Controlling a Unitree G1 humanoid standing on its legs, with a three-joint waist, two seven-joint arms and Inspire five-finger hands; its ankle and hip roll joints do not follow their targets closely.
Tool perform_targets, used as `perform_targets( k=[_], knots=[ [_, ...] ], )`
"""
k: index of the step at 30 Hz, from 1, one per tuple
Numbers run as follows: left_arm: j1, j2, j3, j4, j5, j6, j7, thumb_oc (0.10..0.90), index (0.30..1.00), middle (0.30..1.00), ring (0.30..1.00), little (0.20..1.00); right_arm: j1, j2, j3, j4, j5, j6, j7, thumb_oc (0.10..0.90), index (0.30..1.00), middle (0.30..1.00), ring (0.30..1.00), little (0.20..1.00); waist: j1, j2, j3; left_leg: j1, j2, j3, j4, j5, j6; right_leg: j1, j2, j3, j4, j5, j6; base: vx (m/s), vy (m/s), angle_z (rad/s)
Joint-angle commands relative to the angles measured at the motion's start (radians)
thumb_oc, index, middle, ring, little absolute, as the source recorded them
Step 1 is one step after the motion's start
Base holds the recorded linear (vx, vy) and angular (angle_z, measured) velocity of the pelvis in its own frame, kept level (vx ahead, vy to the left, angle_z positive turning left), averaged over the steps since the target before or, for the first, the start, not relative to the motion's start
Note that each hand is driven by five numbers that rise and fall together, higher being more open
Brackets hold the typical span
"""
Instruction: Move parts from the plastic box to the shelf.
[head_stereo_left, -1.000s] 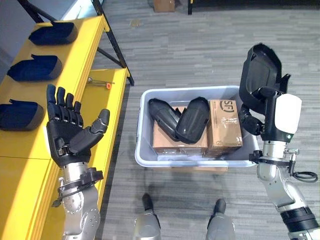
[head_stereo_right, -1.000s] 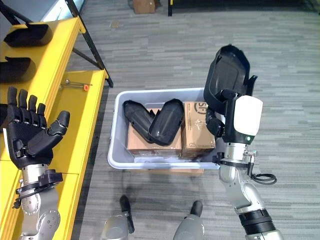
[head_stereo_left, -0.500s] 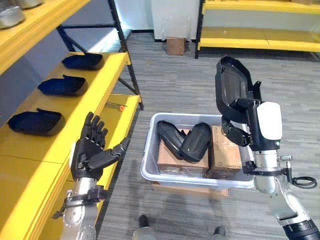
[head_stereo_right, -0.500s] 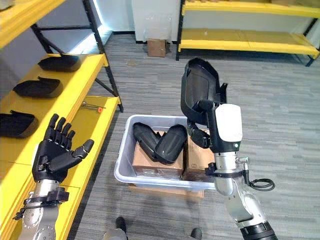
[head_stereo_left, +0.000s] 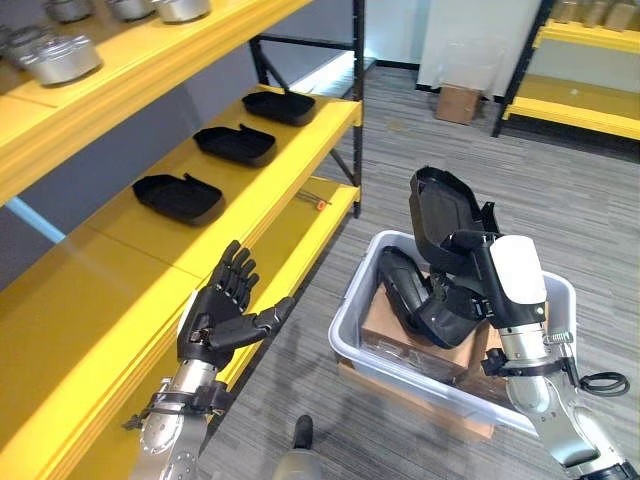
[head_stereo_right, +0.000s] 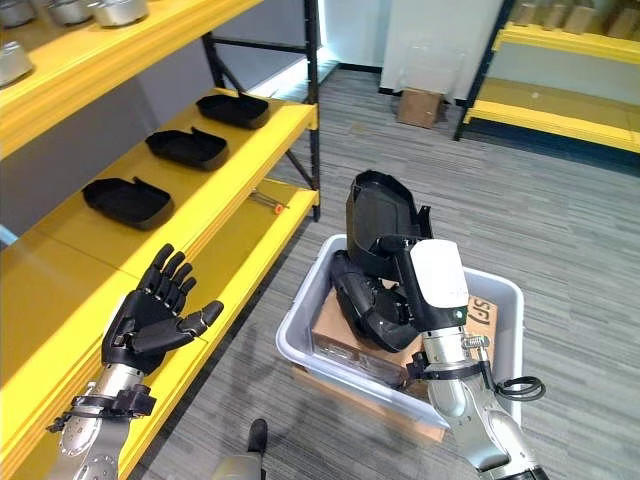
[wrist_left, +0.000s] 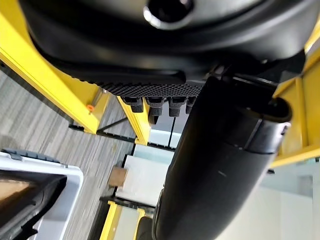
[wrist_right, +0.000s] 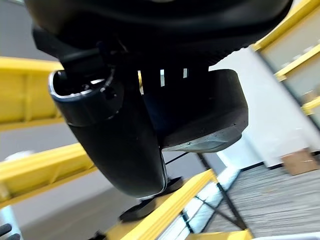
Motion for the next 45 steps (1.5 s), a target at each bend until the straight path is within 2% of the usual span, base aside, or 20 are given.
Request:
perform_targets(
  k=[1, 3, 5, 9, 12, 15, 18, 21, 22, 24, 25, 26, 27, 29, 32, 33, 34, 39, 44, 45],
  knots=[
    [-0.086, 0.05, 0.042, -0.028, -0.089, -0.084, -0.065, 0.9, 1.0, 1.0, 1.0, 1.0, -0.108, -0.029, -0.048, -0.169, 0.006, -0.065, -0.067, 0.4, 0.3, 0.3, 0.3, 0.3, -0.035, -0.045, -0.058, 0.046, 0.051, 0.225, -0.006, -0.011, -0.017, -0.049, 0.071, -0.043, 0.125, -0.02, -0.13, 0.02, 0.173, 0.69],
    [-0.118, 0.049, 0.016, -0.005, -0.082, -0.103, -0.089, 0.9, 1.0, 1.0, 1.0, 1.0, -0.091, -0.034, -0.052, -0.174, 0.005, -0.063, -0.082, 0.4, 0.3, 0.3, 0.3, 0.3, -0.071, -0.048, -0.052, 0.055, 0.058, 0.358, 0.001, -0.014, -0.032, -0.033, 0.062, -0.088, 0.134, -0.037, -0.118, 0.07, 0.213, 1.09],
    [-0.147, 0.053, -0.016, 0.004, -0.095, -0.105, -0.068, 0.9, 1.0, 1.0, 1.0, 1.0, -0.102, -0.046, -0.041, -0.156, 0.032, -0.08, -0.094, 0.4, 0.3, 0.3, 0.3, 0.3, -0.087, -0.045, -0.044, 0.031, 0.043, 0.423, 0.029, -0.018, -0.025, -0.03, 0.064, -0.099, 0.143, -0.045, -0.117, 0.11, 0.313, 1.77],
    [-0.146, 0.054, -0.034, -0.014, -0.085, -0.11, -0.034, 0.9, 1.0, 1.0, 1.0, 1.0, -0.108, -0.041, -0.035, -0.158, 0.008, -0.116, -0.091, 0.4, 0.3, 0.3, 0.3, 0.3, -0.078, -0.051, -0.037, -0.006, 0.028, 0.425, 0.099, -0.059, 0.005, -0.023, 0.045, -0.09, 0.169, -0.063, -0.118, 0.18, 0.298, 0.59],
    [-0.117, 0.063, -0.038, -0.042, -0.08, -0.109, -0.045, 0.9, 1.0, 1.0, 1.0, 1.0, -0.099, -0.029, -0.03, -0.167, -0.033, -0.156, -0.092, 0.4, 0.3, 0.3, 0.3, 0.3, -0.056, -0.065, -0.022, -0.048, 0.028, 0.426, 0.218, -0.131, 0.039, -0.018, 0.013, -0.088, 0.213, -0.085, -0.122, 0.23, 0.265, 0.12],
    [-0.099, 0.071, -0.044, -0.045, -0.076, -0.105, -0.071, 0.9, 1.0, 1.0, 1.0, 1.0, -0.113, -0.013, -0.005, -0.169, -0.045, -0.145, -0.097, 0.4, 0.3, 0.3, 0.3, 0.3, -0.03, -0.082, -0.016, -0.059, 0.015, 0.433, 0.282, -0.182, 0.068, -0.002, -0.004, -0.103, 0.245, -0.089, -0.123, 0.24, 0.224, 0.13],
    [-0.092, 0.066, -0.054, -0.038, -0.076, -0.089, -0.089, 0.9, 1.0, 1.0, 1.0, 1.0, -0.148, 0.015, 0.037, -0.164, -0.034, -0.129, -0.094, 0.4, 0.3, 0.3, 0.3, 0.3, -0.009, -0.1, -0.017, -0.016, -0.049, 0.424, 0.265, -0.221, 0.118, -0.017, -0.053, -0.1, 0.344, 0.025, -0.09, 0.27, 0.322, 0.45],
    [-0.088, 0.067, -0.074, -0.04, -0.034, -0.076, -0.115, 0.9, 1.0, 1.0, 1.0, 1.0, -0.154, 0.044, 0.061, -0.184, -0.04, -0.118, -0.089, 0.4, 0.3, 0.3, 0.3, 0.3, 0.0, -0.085, -0.026, 0.049, -0.111, 0.398, 0.191, -0.235, 0.163, -0.06, -0.114, -0.093, 0.515, 0.151, -0.052, 0.21, 0.339, 0.29],
    [-0.086, 0.071, -0.081, -0.04, -0.026, -0.083, -0.113, 0.9, 1.0, 1.0, 1.0, 1.0, -0.155, 0.049, 0.067, -0.188, -0.045, -0.122, -0.088, 0.4, 0.3, 0.3, 0.3, 0.3, 0.0, -0.078, -0.028, 0.067, -0.121, 0.392, 0.165, -0.236, 0.169, -0.079, -0.112, -0.089, 0.552, 0.166, -0.044, 0.17, 0.235, 0.1],
    [-0.086, 0.081, -0.084, -0.043, -0.029, -0.087, -0.102, 0.9, 1.0, 1.0, 1.0, 1.0, -0.162, 0.05, 0.074, -0.19, -0.045, -0.12, -0.09, 0.4, 0.3, 0.3, 0.3, 0.3, -0.007, -0.074, -0.029, 0.09, -0.135, 0.384, 0.127, -0.233, 0.17, -0.101, -0.081, -0.065, 0.555, 0.153, -0.04, 0.12, 0.103, 0.08],
    [-0.086, 0.095, -0.081, -0.046, -0.034, -0.089, -0.093, 0.9, 1.0, 1.0, 1.0, 1.0, -0.165, 0.045, 0.075, -0.192, -0.04, -0.124, -0.095, 0.4, 0.3, 0.3, 0.3, 0.3, -0.025, -0.073, -0.026, 0.11, -0.146, 0.371, 0.09, -0.229, 0.169, -0.137, -0.03, -0.035, 0.538, 0.142, -0.033, 0.1, 0.049, 0.13],
    [-0.088, 0.1, -0.079, -0.046, -0.038, -0.087, -0.089, 0.9, 1.0, 1.0, 1.0, 1.0, -0.166, 0.043, 0.074, -0.192, -0.036, -0.126, -0.095, 0.4, 0.3, 0.3, 0.3, 0.3, -0.031, -0.073, -0.026, 0.116, -0.148, 0.368, 0.078, -0.226, 0.167, -0.146, -0.014, -0.028, 0.526, 0.132, -0.034, 0.1, 0.012, 0.33],
    [-0.104, 0.109, -0.072, -0.041, -0.065, -0.078, -0.083, 0.9, 1.0, 1.0, 1.0, 1.0, -0.172, 0.033, 0.062, -0.19, -0.021, -0.136, -0.089, 0.4, 0.3, 0.3, 0.3, 0.3, -0.052, -0.065, -0.025, 0.132, -0.143, 0.367, 0.035, -0.192, 0.157, -0.189, 0.048, -0.029, 0.458, 0.119, -0.057, 0.1, -0.022, 0.45],
    [-0.122, 0.103, -0.07, -0.033, -0.08, -0.068, -0.076, 0.9, 1.0, 1.0, 1.0, 1.0, -0.173, 0.027, 0.045, -0.181, -0.012, -0.151, -0.073, 0.4, 0.3, 0.3, 0.3, 0.3, -0.067, -0.065, -0.029, 0.15, -0.147, 0.343, 0.005, -0.175, 0.138, -0.204, 0.104, -0.022, 0.36, 0.102, -0.068, 0.13, -0.047, 0.5],
    [-0.141, 0.081, -0.086, -0.033, -0.071, -0.038, -0.094, 0.9, 1.0, 1.0, 1.0, 1.0, -0.14, 0.024, 0.006, -0.178, -0.011, -0.167, -0.053, 0.4, 0.3, 0.3, 0.3, 0.3, -0.111, -0.088, -0.037, 0.169, -0.18, 0.276, -0.006, -0.175, 0.115, -0.195, 0.222, 0.049, 0.088, 0.109, -0.101, 0.18, -0.083, 0.53],
    [-0.142, 0.079, -0.089, -0.033, -0.068, -0.036, -0.098, 0.9, 1.0, 1.0, 1.0, 1.0, -0.134, 0.025, 0.003, -0.179, -0.012, -0.167, -0.053, 0.4, 0.3, 0.3, 0.3, 0.3, -0.115, -0.091, -0.039, 0.166, -0.183, 0.27, -0.005, -0.174, 0.114, -0.201, 0.23, 0.061, 0.067, 0.123, -0.103, 0.18, -0.095, 0.86],
    [-0.126, 0.07, -0.098, -0.04, -0.058, -0.031, -0.125, 0.9, 1.0, 1.0, 1.0, 1.0, -0.102, 0.04, -0.009, -0.172, -0.014, -0.182, -0.056, 0.4, 0.3, 0.3, 0.3, 0.3, -0.139, -0.097, -0.038, 0.184, -0.2, 0.24, -0.005, -0.19, 0.117, -0.247, 0.245, 0.118, 0.065, 0.194, -0.089, 0.13, -0.092, 0.9],
    [-0.115, 0.072, -0.121, -0.021, -0.029, -0.035, -0.12, 0.9, 1.0, 1.0, 1.0, 1.0, -0.102, 0.042, 0.003, -0.144, 0.032, -0.193, -0.074, 0.4, 0.3, 0.3, 0.3, 0.3, -0.15, -0.083, -0.062, 0.21, -0.193, 0.231, -0.017, -0.197, 0.102, -0.211, 0.248, 0.122, 0.003, 0.151, -0.113, 0.11, -0.114, 0.81],
    [-0.108, 0.077, -0.11, -0.011, -0.036, -0.049, -0.107, 0.9, 1.0, 1.0, 1.0, 1.0, -0.113, 0.033, 0.007, -0.145, 0.039, -0.179, -0.063, 0.4, 0.3, 0.3, 0.3, 0.3, -0.145, -0.077, -0.092, 0.194, -0.197, 0.3, 0.068, -0.235, 0.094, -0.133, 0.235, 0.088, -0.026, 0.116, -0.135, 0.08, -0.059, 0.37],
    [-0.121, 0.075, -0.113, -0.006, -0.044, -0.032, -0.125, 0.9, 1.0, 1.0, 1.0, 1.0, -0.108, 0.04, 0.005, -0.141, 0.023, -0.15, -0.074, 0.4, 0.3, 0.3, 0.3, 0.3, -0.157, -0.083, -0.097, 0.192, -0.156, 0.387, 0.097, -0.237, 0.082, -0.127, 0.216, 0.045, -0.02, 0.109, -0.137, 0.11, -0.02, 0.5]
  ],
)
